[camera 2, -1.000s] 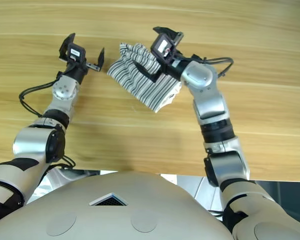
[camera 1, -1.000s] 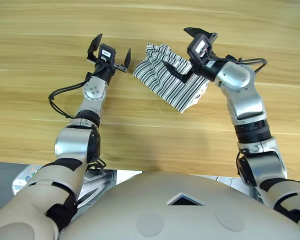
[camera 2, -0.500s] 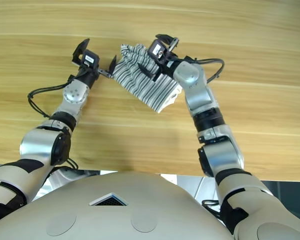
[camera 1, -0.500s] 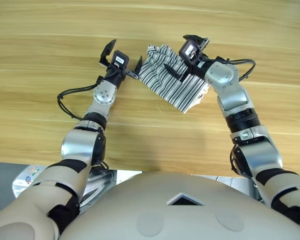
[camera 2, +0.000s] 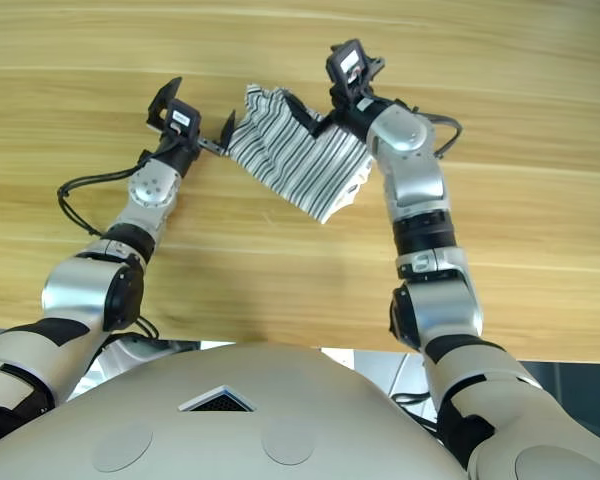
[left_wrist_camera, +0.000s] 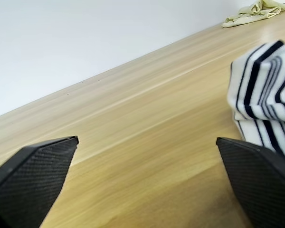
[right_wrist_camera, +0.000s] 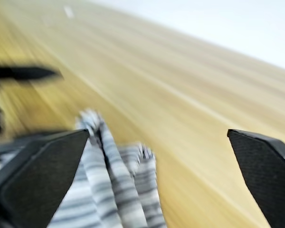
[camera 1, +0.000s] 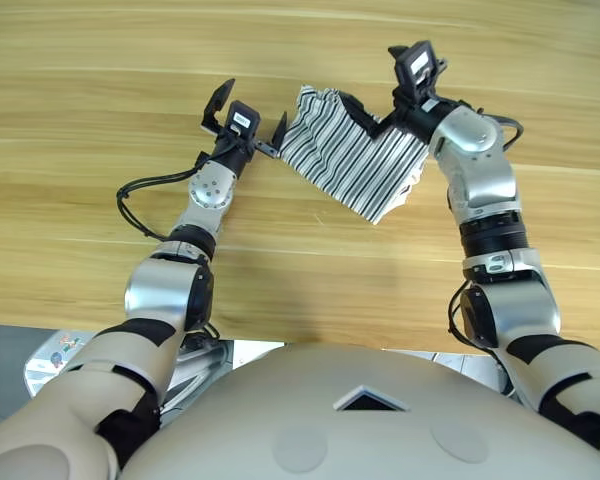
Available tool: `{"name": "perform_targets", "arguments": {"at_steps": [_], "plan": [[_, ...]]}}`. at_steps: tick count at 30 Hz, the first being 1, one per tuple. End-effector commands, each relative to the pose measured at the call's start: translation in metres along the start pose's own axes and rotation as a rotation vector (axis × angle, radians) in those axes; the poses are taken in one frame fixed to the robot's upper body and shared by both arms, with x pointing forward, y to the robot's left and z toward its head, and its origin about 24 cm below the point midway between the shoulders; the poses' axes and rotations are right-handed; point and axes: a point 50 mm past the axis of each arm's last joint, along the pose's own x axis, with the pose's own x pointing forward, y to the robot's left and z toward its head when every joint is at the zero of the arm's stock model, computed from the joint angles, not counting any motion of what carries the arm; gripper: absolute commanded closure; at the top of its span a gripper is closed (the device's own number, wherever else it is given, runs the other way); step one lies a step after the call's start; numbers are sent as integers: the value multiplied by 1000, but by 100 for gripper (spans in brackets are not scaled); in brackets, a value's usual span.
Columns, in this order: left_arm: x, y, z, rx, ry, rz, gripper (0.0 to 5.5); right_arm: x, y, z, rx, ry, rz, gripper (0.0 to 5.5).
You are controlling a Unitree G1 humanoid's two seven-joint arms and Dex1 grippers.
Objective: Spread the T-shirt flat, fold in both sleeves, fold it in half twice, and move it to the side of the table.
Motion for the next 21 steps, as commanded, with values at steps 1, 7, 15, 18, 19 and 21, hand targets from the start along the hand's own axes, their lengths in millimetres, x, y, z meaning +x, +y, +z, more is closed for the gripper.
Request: {"name": "perform_targets", "arguments": {"at_steps": [1, 7, 15, 18, 19, 21], "plan": [[-2, 1, -3, -5, 12, 8, 10, -6, -17, -4, 58, 29, -94, 13], [0, -1, -2, 0, 13, 9, 10, -20, -43, -37, 73, 150, -257, 13], [0, 1, -2, -12, 19, 6, 10, -26, 16, 33, -222, -328, -35, 13], [0, 1, -2, -17, 19, 7, 10, -23, 35, 37, -331, -364, 18, 13], [0, 1, -2, -19, 20, 7, 10, -20, 37, 33, -356, -342, 26, 13], [0, 1, -2, -21, 20, 7, 10, -14, 39, 24, -416, -282, 38, 13]]}}
